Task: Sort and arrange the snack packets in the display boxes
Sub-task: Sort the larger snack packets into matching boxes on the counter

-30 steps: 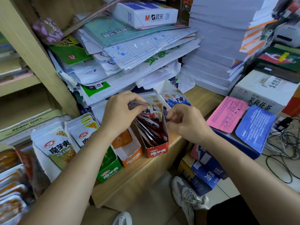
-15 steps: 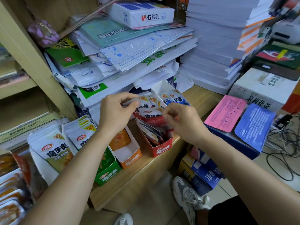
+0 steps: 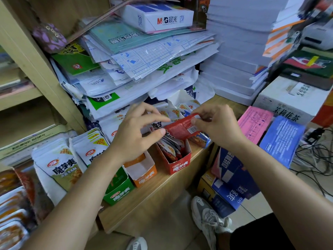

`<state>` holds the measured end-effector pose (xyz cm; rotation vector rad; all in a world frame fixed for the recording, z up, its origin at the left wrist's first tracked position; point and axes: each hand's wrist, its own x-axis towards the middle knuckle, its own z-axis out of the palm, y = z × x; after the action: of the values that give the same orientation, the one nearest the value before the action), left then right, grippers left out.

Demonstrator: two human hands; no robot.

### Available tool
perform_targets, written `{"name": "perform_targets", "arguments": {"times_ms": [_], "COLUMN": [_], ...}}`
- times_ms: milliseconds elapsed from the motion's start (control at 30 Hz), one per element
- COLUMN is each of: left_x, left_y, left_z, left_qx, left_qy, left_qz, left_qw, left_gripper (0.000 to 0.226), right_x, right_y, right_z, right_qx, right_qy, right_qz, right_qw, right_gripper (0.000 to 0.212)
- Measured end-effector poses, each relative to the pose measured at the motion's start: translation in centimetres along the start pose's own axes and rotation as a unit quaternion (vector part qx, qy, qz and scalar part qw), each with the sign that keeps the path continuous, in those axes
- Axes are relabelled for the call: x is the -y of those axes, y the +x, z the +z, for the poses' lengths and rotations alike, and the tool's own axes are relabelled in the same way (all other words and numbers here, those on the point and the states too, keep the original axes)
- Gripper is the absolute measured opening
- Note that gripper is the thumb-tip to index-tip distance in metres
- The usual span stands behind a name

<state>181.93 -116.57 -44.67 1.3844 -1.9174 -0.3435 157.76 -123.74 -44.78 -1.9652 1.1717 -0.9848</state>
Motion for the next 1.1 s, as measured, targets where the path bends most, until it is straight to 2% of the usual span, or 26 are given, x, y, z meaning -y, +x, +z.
{"name": "perform_targets", "arguments": {"times_ms": [67, 133, 233, 300, 367, 433, 500, 567, 667, 800, 933, 1000, 1100], "left_x": [-0.1, -0.4, -1.5, -2.2, -3.0, -3.5, -3.7, -3.4, -2.6, -1.6, -1.8, -2.0, -2.0], "left_y": [-0.6, -1.0, -0.7, -0.2, 0.3, 0.8, 1.3, 1.6, 1.5, 1.0, 0.5, 0.2, -0.2], "left_z": [0.3, 0.7, 0.4, 0.0, -0.3, -0.5, -0.6, -0.5, -0.6, -2.0, -2.9, -2.8, -2.6], "left_qx": [0.023, -0.021, -0.132, -0.133, -0.126, -0.150, -0.196, -0.233, -0.258, -0.335, -0.376, -0.369, -0.330], "left_qy": [0.034, 0.014, -0.090, -0.185, -0.255, -0.283, -0.321, -0.349, -0.320, -0.265, -0.224, -0.201, -0.171], "left_qz": [-0.001, -0.028, -0.121, -0.173, -0.191, -0.197, -0.223, -0.243, -0.249, -0.219, -0.159, -0.134, -0.097], "left_qw": [0.999, 0.999, 0.980, 0.958, 0.939, 0.927, 0.900, 0.875, 0.877, 0.877, 0.885, 0.898, 0.923], "left_gripper": [0.035, 0.032, 0.020, 0.035, 0.048, 0.045, 0.045, 0.035, 0.024, 0.029, 0.032, 0.035, 0.040], "right_x": [0.1, 0.2, 0.6, 0.8, 1.2, 1.5, 1.6, 1.5, 1.4, 1.4, 0.5, 0.0, -0.5], "right_y": [0.0, 0.0, -0.2, -0.4, -0.5, -0.8, -1.1, -1.5, -2.1, -3.4, -4.8, -4.9, -4.9], "right_z": [-0.5, -0.9, -1.0, -0.7, -0.3, -0.1, 0.1, 0.3, 0.7, 1.4, 3.2, 3.9, 4.6], "right_qx": [-0.030, -0.044, -0.066, -0.068, -0.055, -0.043, -0.011, 0.052, 0.128, 0.051, 0.083, 0.073, 0.050], "right_qy": [0.029, 0.102, 0.205, 0.238, 0.275, 0.293, 0.290, 0.260, 0.130, -0.015, -0.181, -0.226, -0.206], "right_qz": [0.021, 0.042, 0.056, 0.051, 0.027, -0.002, -0.025, -0.050, -0.078, -0.095, -0.099, -0.076, -0.078], "right_qw": [0.999, 0.993, 0.975, 0.968, 0.959, 0.955, 0.957, 0.963, 0.980, 0.994, 0.975, 0.968, 0.974], "right_gripper": [0.014, 0.005, 0.002, 0.005, 0.010, 0.010, 0.010, 0.013, 0.029, 0.039, 0.074, 0.071, 0.042]}}
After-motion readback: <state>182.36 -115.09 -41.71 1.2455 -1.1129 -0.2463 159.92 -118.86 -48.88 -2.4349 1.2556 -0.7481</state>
